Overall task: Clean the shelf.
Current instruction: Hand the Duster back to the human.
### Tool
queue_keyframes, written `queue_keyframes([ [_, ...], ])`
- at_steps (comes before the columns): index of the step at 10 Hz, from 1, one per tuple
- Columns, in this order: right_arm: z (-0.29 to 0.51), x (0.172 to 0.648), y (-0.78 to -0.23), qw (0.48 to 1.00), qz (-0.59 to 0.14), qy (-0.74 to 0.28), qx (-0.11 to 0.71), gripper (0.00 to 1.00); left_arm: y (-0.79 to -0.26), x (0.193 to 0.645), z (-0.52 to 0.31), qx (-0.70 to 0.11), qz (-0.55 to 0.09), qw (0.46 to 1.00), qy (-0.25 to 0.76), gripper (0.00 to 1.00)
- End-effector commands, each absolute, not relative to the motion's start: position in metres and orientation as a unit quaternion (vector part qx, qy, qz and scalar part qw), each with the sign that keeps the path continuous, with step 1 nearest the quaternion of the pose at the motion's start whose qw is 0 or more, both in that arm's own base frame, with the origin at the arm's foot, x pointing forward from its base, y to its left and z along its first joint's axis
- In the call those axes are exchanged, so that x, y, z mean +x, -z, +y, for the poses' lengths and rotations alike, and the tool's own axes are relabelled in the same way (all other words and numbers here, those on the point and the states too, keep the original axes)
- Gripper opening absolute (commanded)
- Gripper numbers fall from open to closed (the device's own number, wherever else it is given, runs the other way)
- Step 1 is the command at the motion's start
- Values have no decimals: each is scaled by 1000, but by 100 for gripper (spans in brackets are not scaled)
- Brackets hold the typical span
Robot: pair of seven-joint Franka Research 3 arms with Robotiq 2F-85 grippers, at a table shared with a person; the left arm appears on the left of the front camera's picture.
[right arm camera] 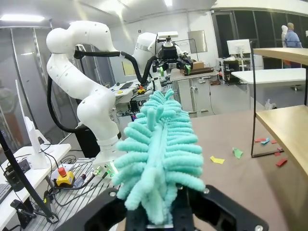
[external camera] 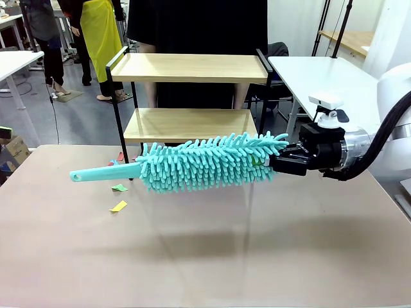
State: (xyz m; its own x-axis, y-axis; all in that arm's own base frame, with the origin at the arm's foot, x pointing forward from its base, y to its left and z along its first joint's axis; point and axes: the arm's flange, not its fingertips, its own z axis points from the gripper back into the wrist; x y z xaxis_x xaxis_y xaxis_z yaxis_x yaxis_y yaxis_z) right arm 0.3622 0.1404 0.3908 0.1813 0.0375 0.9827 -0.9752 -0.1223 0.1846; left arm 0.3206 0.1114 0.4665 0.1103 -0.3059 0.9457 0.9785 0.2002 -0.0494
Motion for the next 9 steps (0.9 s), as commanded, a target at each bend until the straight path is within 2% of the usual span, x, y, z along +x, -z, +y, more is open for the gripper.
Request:
queue_keyframes([
  [1,141,363,-394,516,-422,-488,563,0,-471,318,108,-375,-437,645,503,100],
  [2,140,362,-391,518,-413,-489,568,15,-471,318,108,-375,-437,645,503,100],
  [5,130,360,-465,467,-500,-439,583,15,-471,318,108,-375,-437,645,503,100],
  [7,114,359,-507,453,-587,-399,539,15,-471,318,108,-375,-437,645,503,100],
  [9,88,352,-529,454,-688,-328,462,15,-471,318,108,-375,-437,645,503,100],
])
